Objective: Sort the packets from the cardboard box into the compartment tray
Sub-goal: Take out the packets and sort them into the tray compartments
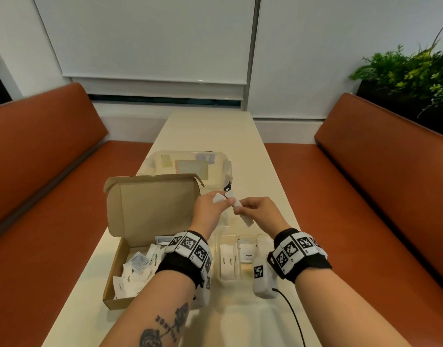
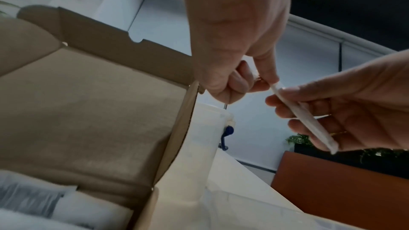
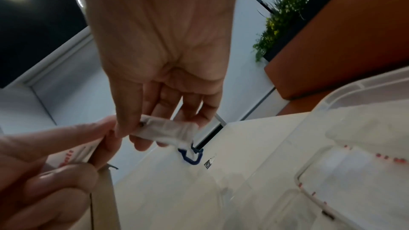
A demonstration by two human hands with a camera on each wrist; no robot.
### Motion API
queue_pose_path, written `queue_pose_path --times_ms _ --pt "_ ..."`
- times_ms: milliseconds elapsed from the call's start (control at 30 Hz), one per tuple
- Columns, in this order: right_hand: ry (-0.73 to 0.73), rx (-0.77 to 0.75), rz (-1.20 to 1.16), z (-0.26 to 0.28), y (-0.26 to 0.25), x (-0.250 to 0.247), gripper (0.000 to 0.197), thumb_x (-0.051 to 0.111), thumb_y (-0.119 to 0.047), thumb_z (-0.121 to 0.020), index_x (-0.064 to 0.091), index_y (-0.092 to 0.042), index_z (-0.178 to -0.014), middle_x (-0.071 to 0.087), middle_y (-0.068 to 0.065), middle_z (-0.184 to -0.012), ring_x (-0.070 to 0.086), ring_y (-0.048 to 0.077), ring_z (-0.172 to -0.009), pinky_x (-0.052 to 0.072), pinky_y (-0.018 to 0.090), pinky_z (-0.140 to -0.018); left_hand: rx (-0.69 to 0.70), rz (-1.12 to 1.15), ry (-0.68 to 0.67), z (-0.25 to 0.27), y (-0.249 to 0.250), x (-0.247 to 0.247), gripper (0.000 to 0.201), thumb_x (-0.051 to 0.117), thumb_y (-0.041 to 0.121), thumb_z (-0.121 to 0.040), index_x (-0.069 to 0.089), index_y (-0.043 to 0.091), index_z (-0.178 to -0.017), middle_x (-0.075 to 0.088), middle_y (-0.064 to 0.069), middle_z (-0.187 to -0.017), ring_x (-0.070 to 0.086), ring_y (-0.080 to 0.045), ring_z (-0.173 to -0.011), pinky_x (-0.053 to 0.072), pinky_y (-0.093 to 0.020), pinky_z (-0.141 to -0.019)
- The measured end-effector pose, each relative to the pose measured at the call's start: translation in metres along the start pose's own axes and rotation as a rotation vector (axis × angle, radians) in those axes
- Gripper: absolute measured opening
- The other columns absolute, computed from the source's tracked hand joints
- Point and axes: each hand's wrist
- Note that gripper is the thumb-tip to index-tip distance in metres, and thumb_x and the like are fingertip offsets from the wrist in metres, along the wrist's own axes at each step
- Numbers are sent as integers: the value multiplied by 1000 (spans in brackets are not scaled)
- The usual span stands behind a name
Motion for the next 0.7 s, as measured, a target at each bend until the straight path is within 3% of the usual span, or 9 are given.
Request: queue_pose_path --times_ms 167,267,333,500,600,700 --pt "86 0 -78 1 -3 5 7 74 -21 -80 75 -16 -85 69 -5 -71 60 0 -63 46 9 -61 -44 -6 -35 5 -6 1 21 73 29 -81 70 18 -98 59 10 -75 49 -4 -65 38 -22 -57" --pt "123 34 -229 1 -6 5 10 72 -8 -80 68 2 -83 63 11 -72 60 19 -68 55 31 -72 -119 -85 -203 10 -10 2 26 73 33 -81 69 19 -102 57 9 -68 45 -7 -58 37 -19 -51" --pt "133 70 -283 0 -6 4 20 71 -2 -80 60 12 -90 61 19 -78 61 26 -71 56 36 -73 -135 -91 -216 12 -12 2 20 73 30 -80 71 17 -96 56 8 -64 43 -8 -55 36 -20 -49" --pt "40 124 -355 4 0 -1 18 70 2 -78 56 -6 -88 62 11 -74 63 23 -65 56 27 -65 -141 48 -36 8 -14 -5 4 73 20 -81 69 18 -81 56 7 -64 44 -10 -58 36 -22 -54" --pt "-19 141 -340 5 2 -3 9 72 -9 -80 64 -9 -83 66 8 -77 63 19 -67 53 24 -63 -120 20 -45 6 -16 -8 8 74 17 -80 70 14 -85 57 9 -65 46 -6 -57 35 -22 -54" --pt "-72 143 -151 7 3 -2 13 77 -11 -76 65 -7 -72 64 4 -67 55 13 -61 46 23 -60 -124 25 -61 4 -20 -9 7 75 12 -78 70 13 -82 58 11 -65 46 -3 -58 35 -22 -55"
Point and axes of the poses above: each hand's wrist, its own z-axis away from the middle knuckle, its own x-axis out of the palm, y = z × x
